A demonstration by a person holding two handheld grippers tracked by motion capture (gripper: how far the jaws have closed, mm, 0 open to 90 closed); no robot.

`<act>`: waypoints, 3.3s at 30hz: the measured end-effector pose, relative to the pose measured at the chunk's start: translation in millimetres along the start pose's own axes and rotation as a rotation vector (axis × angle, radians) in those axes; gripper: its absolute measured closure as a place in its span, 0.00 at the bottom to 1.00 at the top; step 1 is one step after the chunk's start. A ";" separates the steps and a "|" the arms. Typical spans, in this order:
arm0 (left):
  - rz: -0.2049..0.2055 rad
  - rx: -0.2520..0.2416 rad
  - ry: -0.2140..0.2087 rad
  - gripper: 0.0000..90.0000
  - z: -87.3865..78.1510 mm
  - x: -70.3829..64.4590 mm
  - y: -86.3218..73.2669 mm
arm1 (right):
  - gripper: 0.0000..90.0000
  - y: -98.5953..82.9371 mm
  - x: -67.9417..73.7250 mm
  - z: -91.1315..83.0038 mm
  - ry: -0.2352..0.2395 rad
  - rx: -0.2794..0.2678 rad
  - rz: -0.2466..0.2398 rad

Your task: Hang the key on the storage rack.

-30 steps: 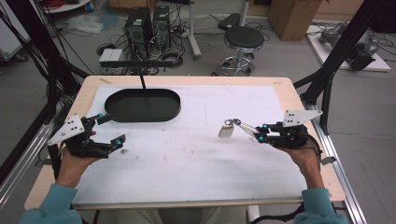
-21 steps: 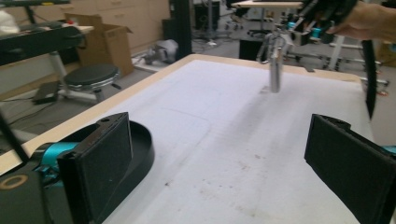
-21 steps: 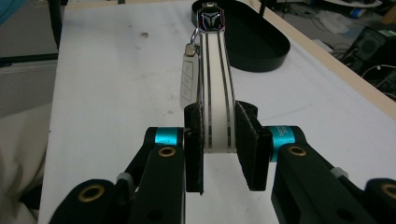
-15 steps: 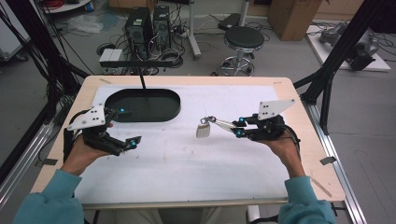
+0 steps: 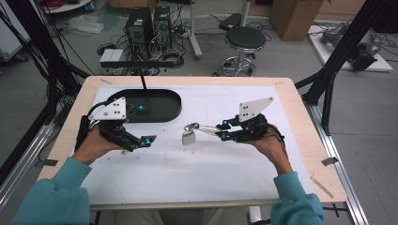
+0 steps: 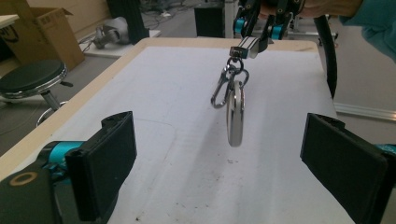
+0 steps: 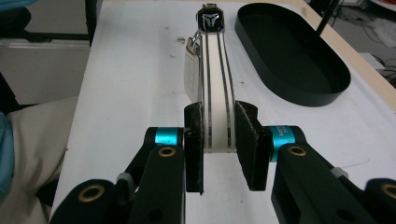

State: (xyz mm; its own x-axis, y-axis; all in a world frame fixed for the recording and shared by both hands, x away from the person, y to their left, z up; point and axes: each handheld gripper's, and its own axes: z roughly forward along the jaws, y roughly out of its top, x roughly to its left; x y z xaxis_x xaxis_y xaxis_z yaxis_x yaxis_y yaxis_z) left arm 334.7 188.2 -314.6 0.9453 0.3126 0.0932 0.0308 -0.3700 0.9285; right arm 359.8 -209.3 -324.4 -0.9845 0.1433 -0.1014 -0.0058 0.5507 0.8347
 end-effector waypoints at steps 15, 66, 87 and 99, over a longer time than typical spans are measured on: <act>0.036 0.117 -0.094 0.13 42.5 -6.8 10.9 | 0.84 15.9 0.1 32.2 0.079 0.071 0.006; 0.122 0.321 -0.179 0.82 88.9 -18.0 23.0 | 0.83 24.3 5.8 43.6 0.117 0.056 -0.051; 0.056 0.253 -0.129 0.82 82.0 -9.8 21.5 | 0.01 5.6 14.6 25.7 -0.127 -0.179 0.119; -0.011 0.129 -0.010 0.82 67.3 9.3 20.8 | 0.01 -53.3 37.0 -12.3 -0.463 -0.318 0.206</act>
State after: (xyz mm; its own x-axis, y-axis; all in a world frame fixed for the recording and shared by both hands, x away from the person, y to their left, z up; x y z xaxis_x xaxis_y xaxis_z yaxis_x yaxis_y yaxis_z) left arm 366.0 124.5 -318.6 0.9477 0.3092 0.0788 0.0824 -0.4758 0.8757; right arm 321.5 -243.5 -366.0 -0.7926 0.6037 -0.0862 0.0544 0.2108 0.9760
